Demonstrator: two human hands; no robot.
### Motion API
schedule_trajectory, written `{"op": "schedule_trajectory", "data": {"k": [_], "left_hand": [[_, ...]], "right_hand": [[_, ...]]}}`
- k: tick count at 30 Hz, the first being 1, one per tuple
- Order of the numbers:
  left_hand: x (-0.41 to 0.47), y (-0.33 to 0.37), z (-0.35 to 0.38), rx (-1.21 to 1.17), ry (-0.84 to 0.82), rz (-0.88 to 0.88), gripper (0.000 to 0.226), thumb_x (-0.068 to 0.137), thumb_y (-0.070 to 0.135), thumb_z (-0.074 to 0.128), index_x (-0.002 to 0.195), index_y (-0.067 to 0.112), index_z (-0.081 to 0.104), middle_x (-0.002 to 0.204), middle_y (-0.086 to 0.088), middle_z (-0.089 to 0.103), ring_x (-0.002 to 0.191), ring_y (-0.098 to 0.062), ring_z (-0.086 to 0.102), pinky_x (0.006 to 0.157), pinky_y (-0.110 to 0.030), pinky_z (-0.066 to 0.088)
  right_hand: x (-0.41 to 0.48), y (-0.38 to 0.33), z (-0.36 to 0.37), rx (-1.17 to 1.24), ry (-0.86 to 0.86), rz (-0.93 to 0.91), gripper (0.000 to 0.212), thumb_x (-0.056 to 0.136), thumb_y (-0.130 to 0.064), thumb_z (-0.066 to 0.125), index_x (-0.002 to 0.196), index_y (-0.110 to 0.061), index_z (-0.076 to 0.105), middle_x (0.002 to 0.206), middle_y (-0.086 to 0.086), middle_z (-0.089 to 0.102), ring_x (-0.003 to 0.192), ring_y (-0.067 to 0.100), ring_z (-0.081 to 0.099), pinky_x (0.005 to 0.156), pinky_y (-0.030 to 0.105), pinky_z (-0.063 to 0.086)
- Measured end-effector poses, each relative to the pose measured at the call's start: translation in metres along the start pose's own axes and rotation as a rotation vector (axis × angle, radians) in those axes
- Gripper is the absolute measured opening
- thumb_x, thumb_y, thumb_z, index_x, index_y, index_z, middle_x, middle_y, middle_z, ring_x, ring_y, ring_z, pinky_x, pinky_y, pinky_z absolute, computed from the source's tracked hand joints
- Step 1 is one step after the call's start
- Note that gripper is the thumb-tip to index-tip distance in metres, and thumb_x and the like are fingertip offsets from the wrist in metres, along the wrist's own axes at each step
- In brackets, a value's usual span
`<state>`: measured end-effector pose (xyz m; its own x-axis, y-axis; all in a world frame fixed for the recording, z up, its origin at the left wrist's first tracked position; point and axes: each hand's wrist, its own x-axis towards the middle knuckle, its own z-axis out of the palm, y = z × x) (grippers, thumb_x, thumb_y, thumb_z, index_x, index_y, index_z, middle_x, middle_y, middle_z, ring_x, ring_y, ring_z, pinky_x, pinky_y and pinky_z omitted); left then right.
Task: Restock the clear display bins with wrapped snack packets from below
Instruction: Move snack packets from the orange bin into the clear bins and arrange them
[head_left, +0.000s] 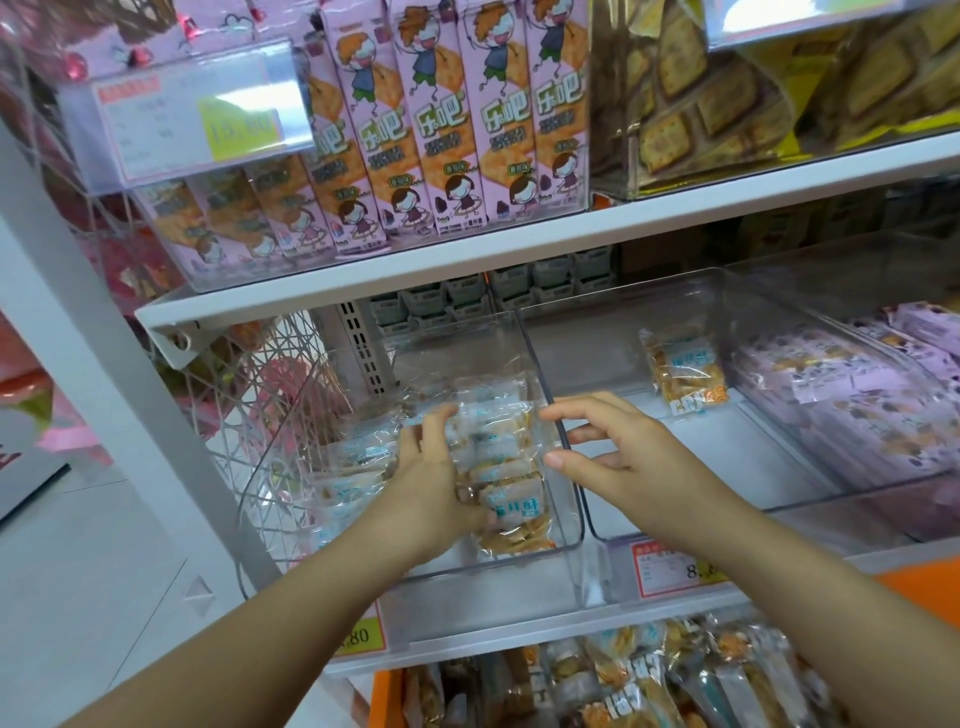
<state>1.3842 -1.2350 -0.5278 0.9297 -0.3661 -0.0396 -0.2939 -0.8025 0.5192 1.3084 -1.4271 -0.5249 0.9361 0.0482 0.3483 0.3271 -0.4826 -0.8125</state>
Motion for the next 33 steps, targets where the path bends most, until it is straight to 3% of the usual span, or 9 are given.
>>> {"op": "schedule_trajectory", "data": {"k": [2, 7, 11, 19, 24, 29, 33], "left_hand": [[-0.007, 0.005, -0.001, 0.216, -0.037, 0.142, 0.102, 0.069, 0.032, 0.084, 0.141, 0.033, 0.012, 0.143, 0.002, 0.009, 0.115, -0.026, 0.052, 0.096, -0.036, 0.045], [-0.002, 0.008, 0.005, 0.588, -0.086, 0.323, 0.08, 0.076, 0.051, 0.07, 0.134, 0.028, 0.02, 0.143, 0.001, -0.001, 0.13, -0.034, 0.033, 0.094, -0.039, 0.043], [0.007, 0.003, 0.011, 0.63, -0.042, 0.391, 0.07, 0.076, 0.044, 0.069, 0.126, 0.029, 0.023, 0.137, 0.001, 0.01, 0.124, -0.03, 0.038, 0.086, -0.035, 0.048], [0.015, 0.009, 0.014, 0.736, 0.068, 0.426, 0.062, 0.077, 0.039, 0.067, 0.125, 0.023, 0.031, 0.118, -0.004, 0.024, 0.109, -0.023, 0.036, 0.065, -0.027, 0.034], [0.021, 0.006, 0.018, 0.707, 0.06, 0.339, 0.066, 0.076, 0.037, 0.069, 0.125, 0.02, 0.029, 0.119, -0.004, 0.025, 0.109, -0.022, 0.033, 0.073, -0.024, 0.03], [0.02, 0.005, 0.016, 0.533, 0.028, 0.272, 0.074, 0.072, 0.038, 0.075, 0.127, 0.019, 0.029, 0.121, -0.003, 0.023, 0.112, -0.022, 0.032, 0.087, -0.027, 0.035], [0.004, 0.006, 0.008, 0.306, 0.01, 0.176, 0.093, 0.065, 0.044, 0.082, 0.134, 0.026, 0.021, 0.129, 0.002, 0.017, 0.126, -0.023, 0.029, 0.099, -0.034, 0.038]], "right_hand": [[0.0, 0.0, 0.0, 0.004, 0.004, 0.001, 0.027, 0.088, -0.032, 0.061, 0.104, -0.05, 0.05, 0.117, -0.026, 0.046, 0.109, -0.011, 0.046, 0.082, 0.005, 0.044], [0.0, 0.0, 0.001, -0.001, 0.008, -0.001, 0.027, 0.089, -0.031, 0.061, 0.106, -0.049, 0.05, 0.117, -0.025, 0.046, 0.11, -0.01, 0.047, 0.084, 0.006, 0.045], [0.0, 0.0, 0.001, 0.006, 0.013, 0.0, 0.028, 0.088, -0.031, 0.061, 0.106, -0.048, 0.051, 0.116, -0.025, 0.047, 0.11, -0.009, 0.047, 0.086, 0.011, 0.047], [0.0, 0.001, 0.001, 0.003, 0.013, -0.001, 0.028, 0.089, -0.029, 0.061, 0.108, -0.047, 0.051, 0.116, -0.025, 0.047, 0.109, -0.011, 0.046, 0.086, 0.008, 0.045], [0.0, 0.001, 0.001, -0.003, 0.009, 0.0, 0.028, 0.089, -0.03, 0.06, 0.108, -0.048, 0.05, 0.116, -0.026, 0.046, 0.108, -0.013, 0.045, 0.084, 0.006, 0.044], [-0.001, 0.0, 0.001, -0.002, 0.005, 0.006, 0.026, 0.089, -0.032, 0.06, 0.11, -0.046, 0.051, 0.117, -0.027, 0.046, 0.108, -0.013, 0.045, 0.082, 0.005, 0.044], [-0.001, 0.0, 0.0, 0.002, -0.001, 0.008, 0.025, 0.089, -0.033, 0.059, 0.108, -0.048, 0.051, 0.118, -0.027, 0.046, 0.108, -0.013, 0.045, 0.079, 0.002, 0.042]]}}
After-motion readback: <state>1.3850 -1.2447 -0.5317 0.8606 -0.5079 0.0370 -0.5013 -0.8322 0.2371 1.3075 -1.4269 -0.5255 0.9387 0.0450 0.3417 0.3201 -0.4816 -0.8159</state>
